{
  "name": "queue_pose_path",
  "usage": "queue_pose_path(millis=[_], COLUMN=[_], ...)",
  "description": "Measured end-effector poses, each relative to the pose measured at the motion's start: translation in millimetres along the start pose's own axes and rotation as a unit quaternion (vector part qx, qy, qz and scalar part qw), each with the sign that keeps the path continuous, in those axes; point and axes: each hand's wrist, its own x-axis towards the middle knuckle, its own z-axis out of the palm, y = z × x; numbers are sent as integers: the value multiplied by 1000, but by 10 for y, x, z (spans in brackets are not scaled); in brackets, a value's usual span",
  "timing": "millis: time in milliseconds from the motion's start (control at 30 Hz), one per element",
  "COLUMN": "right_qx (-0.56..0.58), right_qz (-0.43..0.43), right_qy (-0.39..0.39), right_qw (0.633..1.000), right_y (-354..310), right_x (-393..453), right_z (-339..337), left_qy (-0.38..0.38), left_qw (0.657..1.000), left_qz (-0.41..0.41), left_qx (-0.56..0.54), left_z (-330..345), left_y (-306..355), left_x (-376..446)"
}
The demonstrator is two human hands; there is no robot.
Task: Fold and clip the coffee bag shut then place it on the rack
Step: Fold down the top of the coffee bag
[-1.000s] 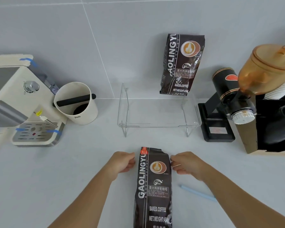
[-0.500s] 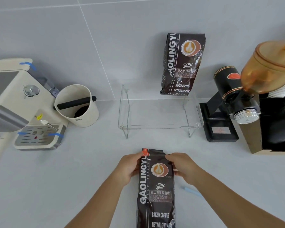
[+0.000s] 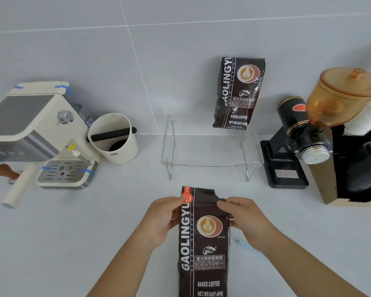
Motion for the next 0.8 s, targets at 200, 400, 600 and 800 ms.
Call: queue_pose_path(millis=[200, 400, 600, 800], right_qx=[19, 49, 48, 48], right_qz=[-83, -122, -163, -170], right_qy=[0, -10, -5, -7], right_qw=[996, 991, 985, 984], right_y=[-131, -237, -256, -306], right_x=[-306, -461, -463, -451], right_z=[19, -26, -18, -18], left_qy=[-32, -32, -6, -26], left_qw=[996, 988, 975, 974], left_qz=[79, 147, 203, 206], left_qx=[7, 32, 92, 88], left_z=[11, 65, 75, 46], left_y=[158, 275, 306, 312], left_x=[-311, -490, -481, -467])
